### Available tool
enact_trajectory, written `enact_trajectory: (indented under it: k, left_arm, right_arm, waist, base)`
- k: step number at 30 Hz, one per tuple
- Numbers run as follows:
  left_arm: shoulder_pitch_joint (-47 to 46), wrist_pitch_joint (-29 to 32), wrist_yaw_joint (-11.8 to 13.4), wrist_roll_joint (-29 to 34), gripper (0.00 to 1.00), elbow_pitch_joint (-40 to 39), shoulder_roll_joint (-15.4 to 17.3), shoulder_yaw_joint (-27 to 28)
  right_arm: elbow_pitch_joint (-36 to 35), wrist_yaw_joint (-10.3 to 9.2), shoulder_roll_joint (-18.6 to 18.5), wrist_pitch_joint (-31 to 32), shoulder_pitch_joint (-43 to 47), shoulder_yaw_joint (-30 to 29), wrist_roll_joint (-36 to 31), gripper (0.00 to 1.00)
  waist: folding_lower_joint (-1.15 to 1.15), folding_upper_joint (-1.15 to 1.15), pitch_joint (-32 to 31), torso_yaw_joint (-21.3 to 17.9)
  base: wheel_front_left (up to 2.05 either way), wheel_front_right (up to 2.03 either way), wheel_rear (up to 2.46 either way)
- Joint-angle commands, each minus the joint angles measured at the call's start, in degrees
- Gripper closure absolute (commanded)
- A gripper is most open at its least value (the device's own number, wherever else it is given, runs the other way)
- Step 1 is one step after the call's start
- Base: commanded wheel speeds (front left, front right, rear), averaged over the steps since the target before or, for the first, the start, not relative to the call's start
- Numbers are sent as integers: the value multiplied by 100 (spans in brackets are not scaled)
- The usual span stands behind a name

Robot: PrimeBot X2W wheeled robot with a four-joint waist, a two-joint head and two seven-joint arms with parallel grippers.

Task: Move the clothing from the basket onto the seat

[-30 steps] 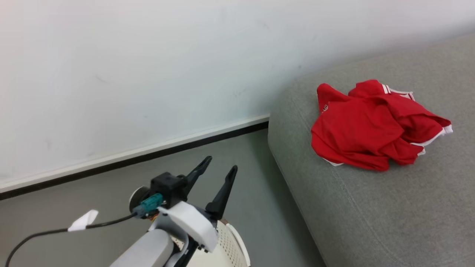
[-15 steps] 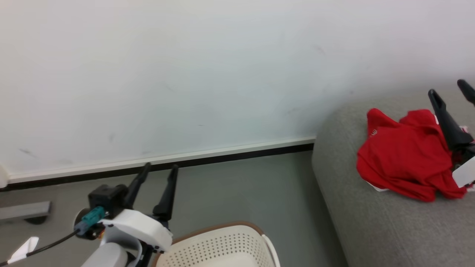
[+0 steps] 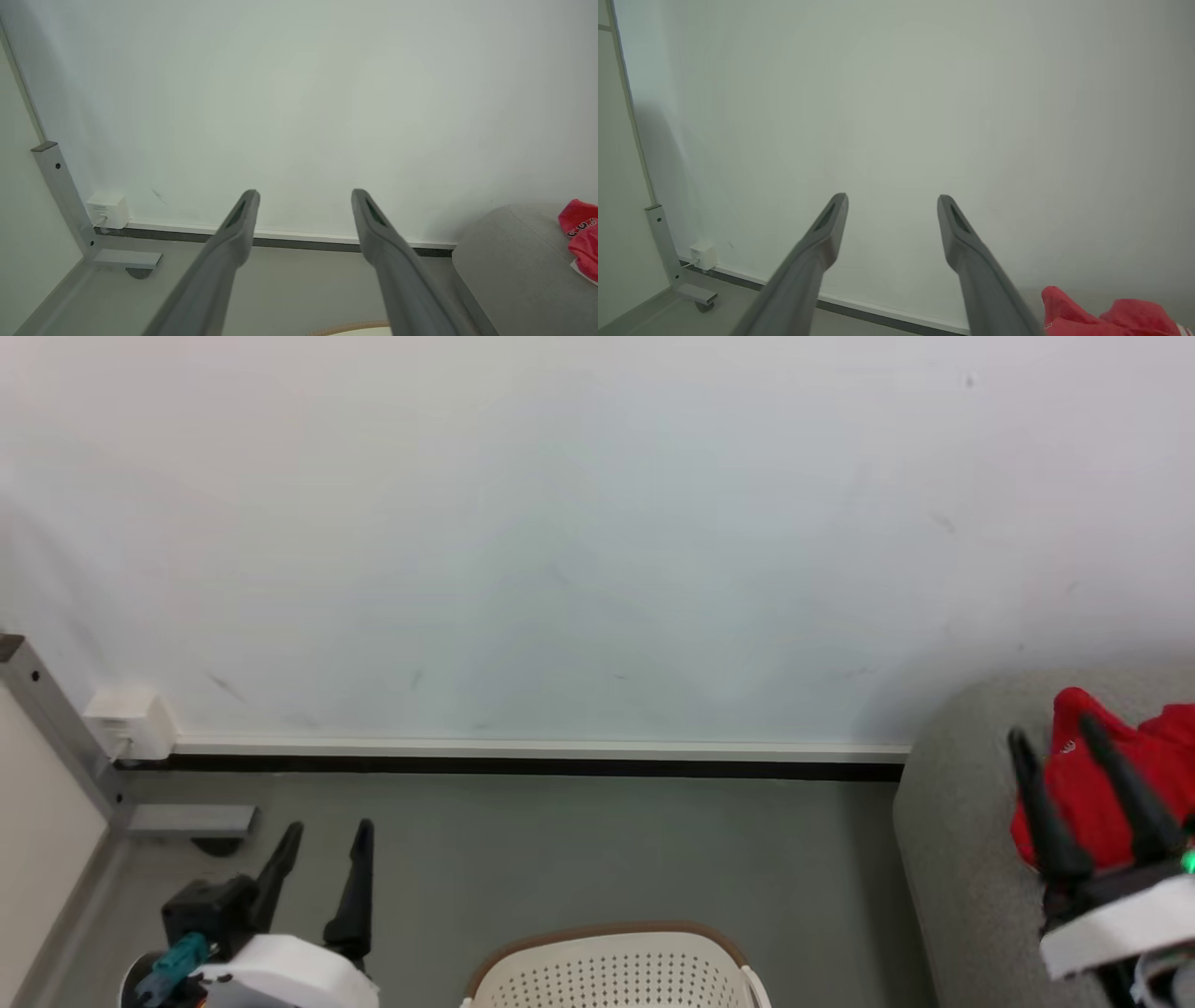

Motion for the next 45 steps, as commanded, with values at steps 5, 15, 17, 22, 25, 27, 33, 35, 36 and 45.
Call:
enact_trajectory:
  k: [5,15,17,22,25,27,33,35,36,45]
  left_arm:
    - [342,-1,-47,263,0,-69,-129,358]
    - [1263,-1,-140,885,0,-501,-678,1442]
    - [1432,-1,-181,1003,0,-537,-790,1591]
    - [1591,-1,-339,1280,0,-555,-1030,1811]
    - [1537,-1,-488,1394,0,-455,-1120,1951]
    - [1516,-1,-568,1473,0,-424,-1193,2018]
    - [1500,-1,-754,1673,0,-333,-1333,2168]
    - [1479,-1,-804,1722,0,-300,-1354,2218]
    - [1466,-1,-828,1748,0,-281,-1369,2240]
    - [1387,-1,-1004,1933,0,-171,-1495,2441]
  right_arm:
    - [-70,-13,576,-18,809,-518,-578,0]
    - [-143,-13,1296,-19,1409,-750,-1275,0]
    - [-128,-13,1381,-18,1454,-788,-1353,0]
    - [-53,-13,1484,-19,1544,-757,-1477,0]
    - [-38,-13,1495,-20,1531,-781,-1504,0]
    - [-27,-13,1490,-20,1520,-789,-1505,0]
    - [10,-13,1466,-20,1490,-783,-1512,0]
    - [15,-13,1463,-20,1486,-790,-1507,0]
    - [17,-13,1462,-20,1482,-793,-1503,0]
    - [26,-13,1473,-20,1447,-827,-1530,0]
  waist:
    - [0,0,-37,104]
    - [0,0,-3,-240]
    - [0,0,-5,-291]
    - [0,0,5,-309]
    - [0,0,2,-309]
    - [0,0,-3,-304]
    - [0,0,-15,-294]
    - [0,0,-15,-291]
    - [0,0,-13,-289]
    - [0,0,-13,-273]
  base:
    - [0,0,0]
    - [0,0,0]
    - [0,0,0]
    - [0,0,0]
    - [0,0,0]
    - [0,0,0]
    - [0,0,0]
    - [0,0,0]
    - [0,0,0]
    - [0,0,0]
